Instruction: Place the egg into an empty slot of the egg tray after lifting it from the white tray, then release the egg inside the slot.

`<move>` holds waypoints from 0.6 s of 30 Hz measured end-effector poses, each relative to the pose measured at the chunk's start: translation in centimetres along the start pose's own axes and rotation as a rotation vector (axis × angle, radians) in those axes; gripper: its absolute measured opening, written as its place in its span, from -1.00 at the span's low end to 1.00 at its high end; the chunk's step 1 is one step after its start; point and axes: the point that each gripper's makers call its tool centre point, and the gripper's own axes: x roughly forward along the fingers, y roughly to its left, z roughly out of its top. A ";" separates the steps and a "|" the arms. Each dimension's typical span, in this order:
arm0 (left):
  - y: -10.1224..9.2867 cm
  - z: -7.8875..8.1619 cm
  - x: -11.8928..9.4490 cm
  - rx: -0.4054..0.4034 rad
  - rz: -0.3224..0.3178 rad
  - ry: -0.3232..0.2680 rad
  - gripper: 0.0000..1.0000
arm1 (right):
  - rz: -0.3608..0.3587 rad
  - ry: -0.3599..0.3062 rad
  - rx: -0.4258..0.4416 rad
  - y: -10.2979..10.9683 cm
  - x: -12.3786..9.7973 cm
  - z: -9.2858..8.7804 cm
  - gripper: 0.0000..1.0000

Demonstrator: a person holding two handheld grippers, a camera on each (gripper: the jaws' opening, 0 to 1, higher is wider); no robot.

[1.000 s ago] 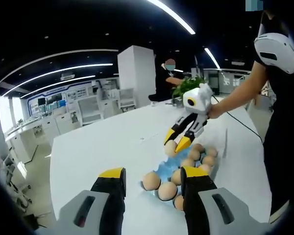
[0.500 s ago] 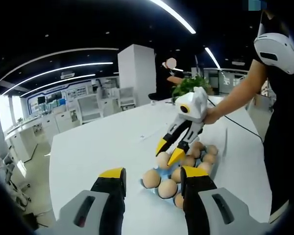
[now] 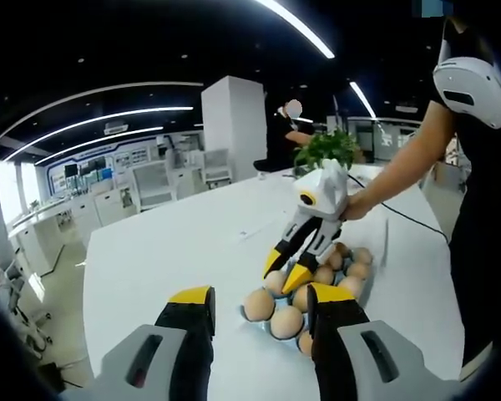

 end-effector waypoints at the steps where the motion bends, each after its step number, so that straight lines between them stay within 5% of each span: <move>1: 0.0 0.0 0.0 0.001 0.001 0.001 -0.11 | 0.006 0.010 0.003 0.1 0.2 -0.2 -0.51; 18: 0.1 0.3 0.0 0.005 0.004 -0.002 -0.12 | 0.010 0.017 -0.042 0.1 -0.1 -0.5 -0.47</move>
